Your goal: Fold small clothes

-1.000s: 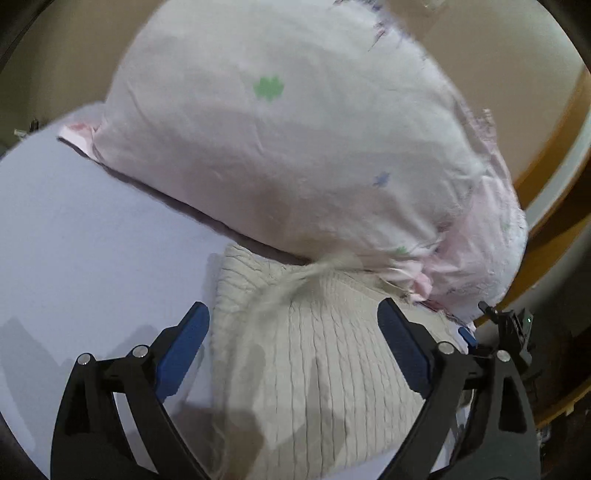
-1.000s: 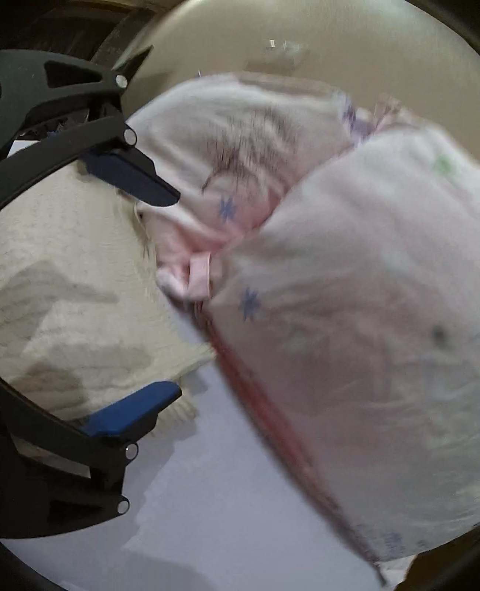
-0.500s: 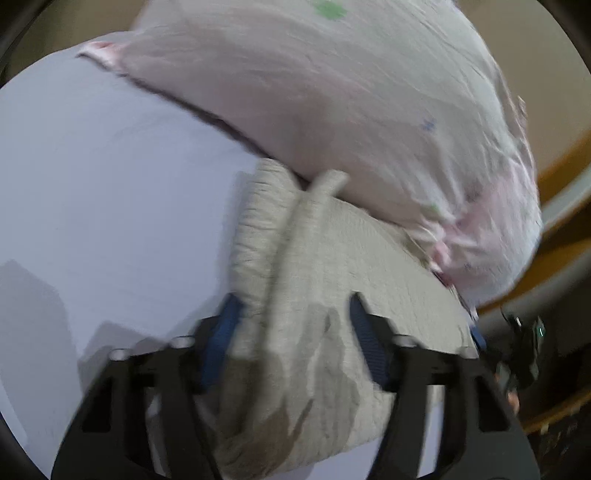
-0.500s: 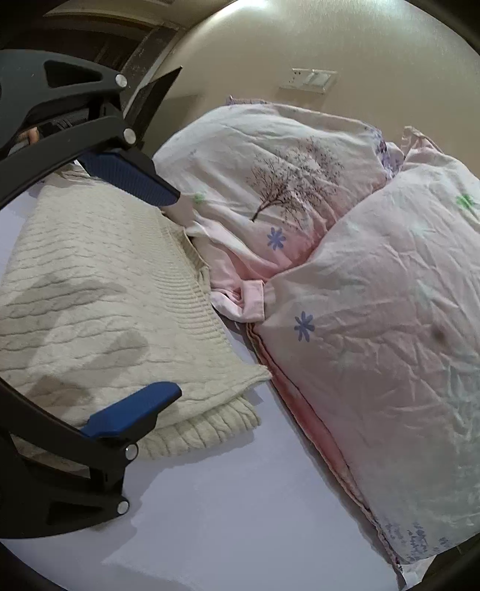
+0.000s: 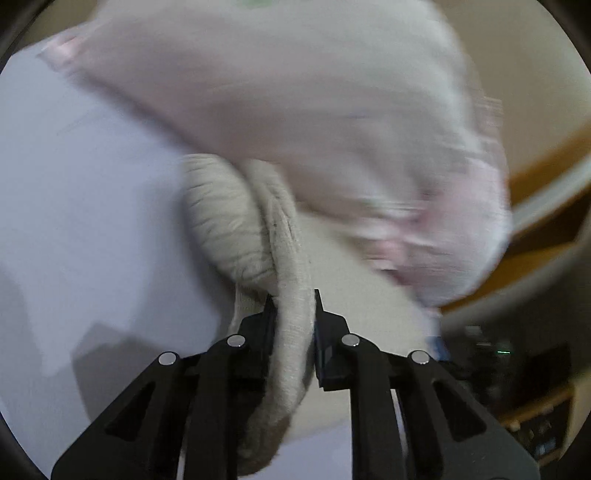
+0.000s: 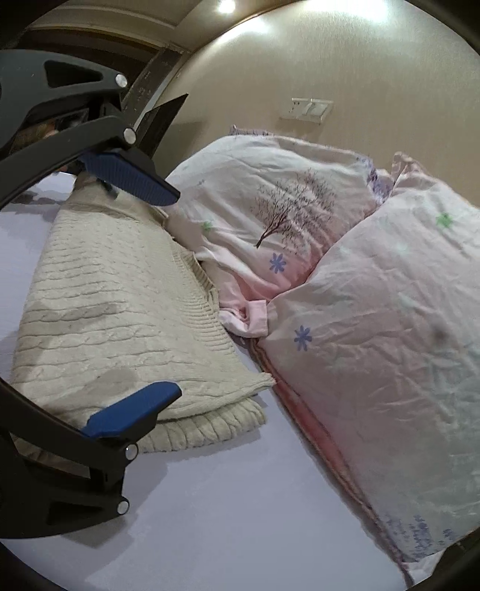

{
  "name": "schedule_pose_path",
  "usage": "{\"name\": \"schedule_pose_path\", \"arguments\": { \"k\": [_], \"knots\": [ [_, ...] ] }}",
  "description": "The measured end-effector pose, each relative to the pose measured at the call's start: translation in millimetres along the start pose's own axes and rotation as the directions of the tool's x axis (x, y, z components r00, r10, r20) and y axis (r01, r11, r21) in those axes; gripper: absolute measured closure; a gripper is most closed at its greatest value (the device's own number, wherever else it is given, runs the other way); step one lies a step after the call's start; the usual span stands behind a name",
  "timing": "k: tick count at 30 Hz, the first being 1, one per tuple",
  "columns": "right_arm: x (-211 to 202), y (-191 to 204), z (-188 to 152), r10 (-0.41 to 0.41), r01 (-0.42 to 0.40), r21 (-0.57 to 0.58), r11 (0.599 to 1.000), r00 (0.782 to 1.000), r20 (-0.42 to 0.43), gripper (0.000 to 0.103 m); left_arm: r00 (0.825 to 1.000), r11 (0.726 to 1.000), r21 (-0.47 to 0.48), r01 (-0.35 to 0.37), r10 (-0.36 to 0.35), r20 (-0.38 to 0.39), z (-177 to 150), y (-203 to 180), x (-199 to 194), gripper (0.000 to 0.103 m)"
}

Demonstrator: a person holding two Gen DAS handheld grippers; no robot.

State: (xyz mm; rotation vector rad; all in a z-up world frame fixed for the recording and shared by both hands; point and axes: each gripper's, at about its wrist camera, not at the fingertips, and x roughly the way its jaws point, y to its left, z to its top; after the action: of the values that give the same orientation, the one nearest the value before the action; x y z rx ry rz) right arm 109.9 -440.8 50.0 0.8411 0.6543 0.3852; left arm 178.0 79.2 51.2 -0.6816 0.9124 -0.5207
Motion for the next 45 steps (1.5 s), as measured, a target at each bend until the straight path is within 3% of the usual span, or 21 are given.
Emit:
{"name": "schedule_pose_path", "arguments": {
  "k": [3, 6, 9, 10, 11, 13, 14, 15, 16, 17, 19, 21, 24, 29, 33, 35, 38, 40, 42, 43, 45],
  "knots": [
    [-13.7, 1.8, 1.6, -0.011, 0.012, -0.017, 1.000, 0.999, 0.037, 0.007, 0.984, 0.980, 0.091, 0.179, -0.177, -0.029, 0.9, -80.1, 21.7, 0.087],
    [-24.5, -2.5, 3.2, -0.054, 0.055, -0.008, 0.998, 0.996, 0.071, 0.007, 0.933, 0.929, 0.104, 0.354, -0.344, -0.101, -14.2, -148.8, 78.7, 0.086],
    [-29.0, -21.7, 8.1, -0.113, 0.108, 0.068, 0.992, 0.991, 0.074, 0.007, 0.906, 0.917, 0.125, 0.379, -0.341, -0.249, -44.7, -202.1, 173.3, 0.081],
    [-30.4, -27.0, 9.4, -0.133, 0.127, 0.086, 0.988, 0.989, 0.060, 0.007, 0.886, 0.916, 0.109, 0.387, -0.336, -0.319, -52.4, -209.0, 194.5, 0.081],
    [-32.6, -31.6, 10.6, -0.146, 0.141, 0.100, 0.985, 0.988, 0.044, 0.007, 0.832, 0.902, 0.034, 0.431, -0.382, -0.402, -64.6, -213.0, 214.2, 0.082],
    [-41.1, -37.5, 14.9, -0.151, 0.149, 0.098, 0.984, 0.988, 0.013, 0.007, 0.803, 0.865, 0.031, 0.501, -0.452, -0.388, -66.5, -213.0, 201.2, 0.082],
    [-44.3, -38.7, 18.0, -0.164, 0.163, 0.085, 0.983, 0.986, 0.005, 0.006, 0.802, 0.839, 0.085, 0.538, -0.478, -0.359, -61.8, -211.7, 179.3, 0.082],
    [-44.9, -39.9, 19.9, -0.168, 0.168, 0.079, 0.983, 0.986, -0.005, 0.005, 0.819, 0.836, 0.124, 0.535, -0.477, -0.320, -56.6, -206.5, 161.0, 0.073],
    [-41.0, -42.8, 22.9, -0.160, 0.162, 0.080, 0.983, 0.986, -0.041, 0.004, 0.859, 0.852, 0.172, 0.495, -0.450, -0.246, -48.0, -193.5, 135.0, 0.064],
    [-36.4, -44.1, 23.6, -0.157, 0.162, 0.081, 0.983, 0.985, -0.069, 0.004, 0.892, 0.875, 0.197, 0.442, -0.405, -0.201, -43.3, -181.7, 120.6, 0.044],
    [-18.9, -45.5, 23.2, -0.181, 0.191, 0.059, 0.980, 0.973, -0.144, 0.004, 0.962, 0.932, 0.246, 0.266, -0.242, -0.125, -36.8, -152.3, 98.7, 0.036],
    [-1.8, -46.6, 20.4, -0.210, 0.221, 0.031, 0.975, 0.956, -0.203, 0.004, 0.979, 0.954, 0.238, 0.180, -0.151, -0.135, -38.0, -130.2, 96.9, 0.035],
    [20.2, -55.1, 14.0, -0.205, 0.226, 0.043, 0.973, 0.936, -0.287, 0.004, 0.980, 0.976, 0.201, 0.089, -0.049, -0.195, -49.1, -100.4, 102.6, 0.034],
    [22.9, -52.4, 7.4, -0.169, 0.184, 0.026, 0.983, 0.941, -0.293, 0.014, 0.969, 0.980, 0.184, 0.073, -0.026, -0.245, -68.6, -96.8, 133.4, 0.020],
    [26.0, -53.0, -5.8, -0.135, 0.145, 0.010, 0.989, 0.944, -0.301, 0.058, 0.963, 0.978, 0.203, 0.048, 0.009, -0.270, -81.8, -108.6, 166.9, 0.017],
    [23.5, -45.1, -9.3, -0.118, 0.122, -0.006, 0.993, 0.953, -0.281, 0.068, 0.967, 0.963, 0.265, 0.042, 0.028, -0.255, -85.0, -112.7, 169.1, 0.026],
    [19.1, -14.2, -15.7, -0.109, 0.087, -0.096, 0.992, 0.961, -0.254, 0.072, 0.963, 0.963, 0.251, 0.100, -0.030, -0.268, -76.1, -101.0, 147.6, 0.058],
    [19.2, 6.9, -26.6, -0.035, 0.000, -0.128, 0.992, 0.963, -0.269, 0.073, 0.967, 0.947, 0.287, 0.145, -0.074, -0.244, -71.2, -93.0, 111.0, 0.059],
    [30.6, 30.4, -48.0, -0.041, -0.027, -0.212, 0.977, 0.950, -0.311, 0.072, 0.977, 0.925, 0.352, 0.140, -0.071, -0.201, -73.8, -86.1, 79.0, 0.059],
    [37.4, 36.5, -55.8, -0.076, -0.008, -0.249, 0.968, 0.942, -0.327, 0.071, 0.981, 0.917, 0.381, 0.117, -0.048, -0.186, -75.7, -81.5, 65.8, 0.058],
    [48.7, 50.2, -71.9, -0.264, 0.141, -0.385, 0.912, 0.920, -0.289, 0.062, 0.987, 0.893, 0.450, 0.000, 0.071, -0.141, -85.1, -69.8, 50.9, 0.052]
  ]
}}
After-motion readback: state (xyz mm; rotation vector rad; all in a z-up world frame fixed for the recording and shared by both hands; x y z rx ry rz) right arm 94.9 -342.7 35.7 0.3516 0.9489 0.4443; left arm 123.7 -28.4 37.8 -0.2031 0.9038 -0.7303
